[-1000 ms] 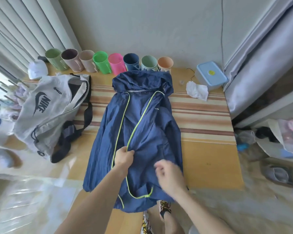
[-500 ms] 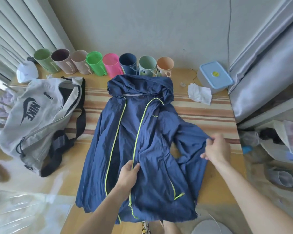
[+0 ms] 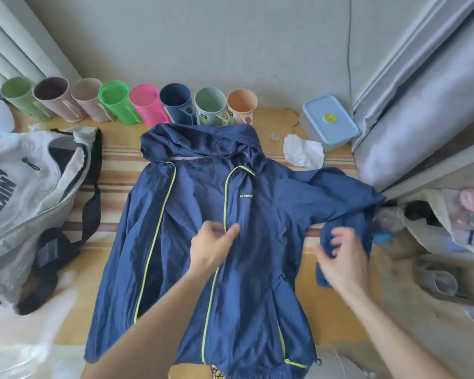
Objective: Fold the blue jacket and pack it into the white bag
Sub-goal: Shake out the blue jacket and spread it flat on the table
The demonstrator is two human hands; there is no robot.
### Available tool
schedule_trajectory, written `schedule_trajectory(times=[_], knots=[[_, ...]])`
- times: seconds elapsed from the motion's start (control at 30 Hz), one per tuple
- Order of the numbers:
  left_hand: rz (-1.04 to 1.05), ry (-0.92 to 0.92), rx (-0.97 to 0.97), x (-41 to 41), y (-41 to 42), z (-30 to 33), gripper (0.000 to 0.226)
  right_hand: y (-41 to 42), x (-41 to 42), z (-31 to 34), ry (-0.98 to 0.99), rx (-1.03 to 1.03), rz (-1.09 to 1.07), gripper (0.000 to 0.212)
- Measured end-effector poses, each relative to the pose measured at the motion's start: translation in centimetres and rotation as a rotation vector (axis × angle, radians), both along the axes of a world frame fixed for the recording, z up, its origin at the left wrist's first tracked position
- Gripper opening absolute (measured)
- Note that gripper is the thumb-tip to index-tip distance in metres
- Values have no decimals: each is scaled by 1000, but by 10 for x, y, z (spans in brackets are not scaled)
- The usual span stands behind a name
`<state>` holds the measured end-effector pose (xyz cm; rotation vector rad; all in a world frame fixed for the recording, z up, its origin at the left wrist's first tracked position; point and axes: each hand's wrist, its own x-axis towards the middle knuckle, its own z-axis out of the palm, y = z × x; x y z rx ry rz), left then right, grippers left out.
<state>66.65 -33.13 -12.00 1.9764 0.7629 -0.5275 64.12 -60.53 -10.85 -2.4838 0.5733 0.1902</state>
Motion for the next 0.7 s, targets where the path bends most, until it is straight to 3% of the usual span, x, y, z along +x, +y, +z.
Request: schedule_trajectory(times=[0.13, 0.3, 0.37, 0.47, 0.53, 0.6, 0.7], knots=[[133, -57, -175, 62, -16, -9, 63, 40, -47, -27, 311, 155, 85, 58], [144, -126, 17, 93, -22, -38, 20, 30, -58, -43, 305, 164, 54, 41], [130, -141, 65, 91, -21, -42, 26, 17, -65, -44, 308, 122, 10, 39], [-18, -291, 190, 73, -26, -38, 49, 14, -68, -43, 111, -86, 131, 49], [-141, -453, 287, 51, -24, -38, 54, 25, -65, -43, -98, -264, 364, 48], [-220, -554, 421, 32, -8, -39, 42, 38, -60, -43, -116, -374, 518, 47], [-163, -592, 602, 8, 42, -30, 25, 65, -40, -40, -120, -369, 466, 50]])
